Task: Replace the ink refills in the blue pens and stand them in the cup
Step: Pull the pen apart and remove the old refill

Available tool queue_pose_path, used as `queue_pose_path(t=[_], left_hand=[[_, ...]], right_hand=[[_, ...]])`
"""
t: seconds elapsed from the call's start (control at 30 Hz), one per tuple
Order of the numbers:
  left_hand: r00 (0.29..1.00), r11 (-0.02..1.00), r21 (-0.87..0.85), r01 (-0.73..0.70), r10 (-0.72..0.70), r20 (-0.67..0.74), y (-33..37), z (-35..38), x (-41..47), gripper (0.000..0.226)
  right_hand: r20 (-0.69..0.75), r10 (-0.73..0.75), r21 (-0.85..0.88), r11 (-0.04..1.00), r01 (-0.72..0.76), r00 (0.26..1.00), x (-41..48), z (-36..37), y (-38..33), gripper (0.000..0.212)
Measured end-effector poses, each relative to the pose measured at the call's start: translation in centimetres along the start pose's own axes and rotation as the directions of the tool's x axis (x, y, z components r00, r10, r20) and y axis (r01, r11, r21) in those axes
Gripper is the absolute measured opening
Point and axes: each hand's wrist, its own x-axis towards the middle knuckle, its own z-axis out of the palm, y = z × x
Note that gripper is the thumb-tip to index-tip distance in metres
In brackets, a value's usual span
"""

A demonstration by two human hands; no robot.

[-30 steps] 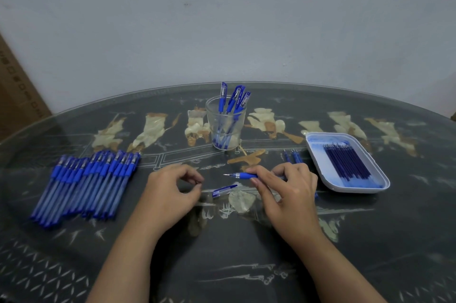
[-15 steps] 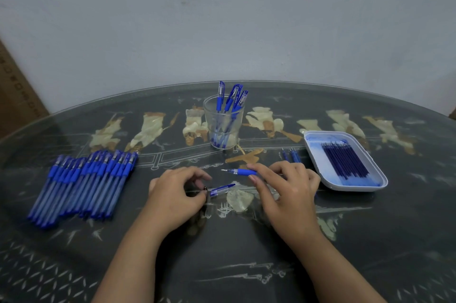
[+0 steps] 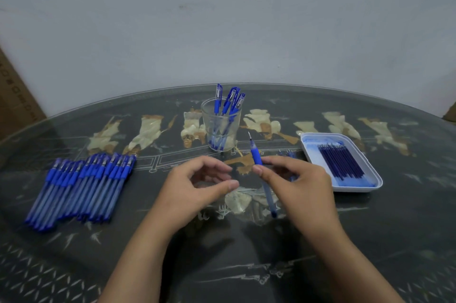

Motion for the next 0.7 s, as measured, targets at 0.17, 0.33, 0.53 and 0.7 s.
queue_pose_path(t=[0.17,0.33,0.53,0.7], left_hand=[[0.990,0.992,-0.097,0.076,-0.063,0.130,-0.2,2.5,0.0,0.046],[0.992,0.991,-0.095,0.094,-0.085,0.096,-0.6,3.0,0.0,0.028],[0.988,0.996,0.084,0.042,-0.054,0.142,-0.4,2.4,-0.2,0.027],[0.987,0.992,0.118,0.036,-0.054,0.149,0.0,2.3,-0.2,0.026]], right_hand=[[0.057,0.136,0.120,0.983,-0.142,0.989,-0.1,0.1,-0.1,0.015],[0.060,0.178,0.203,0.961,-0.187,0.982,-0.2,0.1,0.0,0.015],[0.010,0.223,0.381,0.900,-0.210,0.975,0.2,-1.0,-0.5,0.010],[0.058,0.292,0.498,0.820,-0.282,0.954,0.5,-1.3,-0.2,0.012]])
